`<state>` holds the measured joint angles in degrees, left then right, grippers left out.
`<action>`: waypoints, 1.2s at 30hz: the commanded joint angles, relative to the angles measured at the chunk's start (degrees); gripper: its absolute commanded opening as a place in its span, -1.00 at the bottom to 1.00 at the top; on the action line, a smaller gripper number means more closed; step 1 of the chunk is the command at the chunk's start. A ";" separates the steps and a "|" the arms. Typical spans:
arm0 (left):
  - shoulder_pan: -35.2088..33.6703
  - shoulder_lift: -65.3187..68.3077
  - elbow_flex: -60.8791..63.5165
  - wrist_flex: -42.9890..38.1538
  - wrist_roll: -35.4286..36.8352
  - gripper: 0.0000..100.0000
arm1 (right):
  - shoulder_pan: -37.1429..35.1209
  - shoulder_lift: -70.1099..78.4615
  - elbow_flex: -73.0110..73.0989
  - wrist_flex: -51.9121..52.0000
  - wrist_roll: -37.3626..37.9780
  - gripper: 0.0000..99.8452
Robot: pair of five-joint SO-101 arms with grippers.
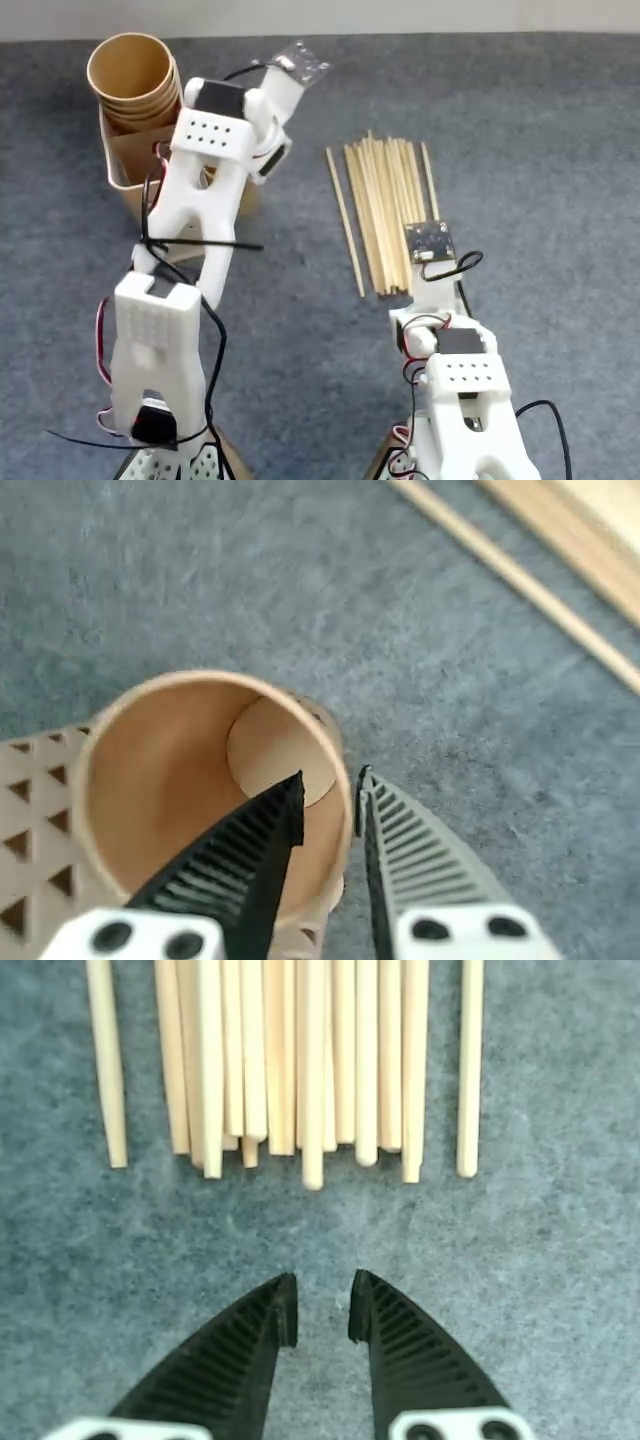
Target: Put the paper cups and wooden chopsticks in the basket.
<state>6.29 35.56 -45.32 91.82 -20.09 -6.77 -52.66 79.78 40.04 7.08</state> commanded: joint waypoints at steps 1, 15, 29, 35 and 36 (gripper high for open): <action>-0.48 1.45 -1.98 -1.05 -0.62 -0.76 | -0.22 0.04 -0.31 -0.84 -0.18 -0.79; 4.62 -1.19 -28.00 10.29 -0.53 -0.99 | -0.22 0.04 -0.31 -0.84 -0.18 -0.79; -11.91 -29.67 -30.37 6.77 -5.80 -0.99 | -0.22 0.04 -0.31 -0.84 -0.18 -0.79; -14.46 -23.08 -30.46 7.03 -5.80 -0.99 | -0.22 0.04 -0.31 -0.84 -0.18 -0.79; -14.46 -22.11 -30.46 7.03 -5.80 -0.99 | -0.22 0.04 -0.31 -0.84 -0.18 -0.79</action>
<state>-7.43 12.09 -74.68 99.82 -25.45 -6.77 -52.66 79.78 40.04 7.08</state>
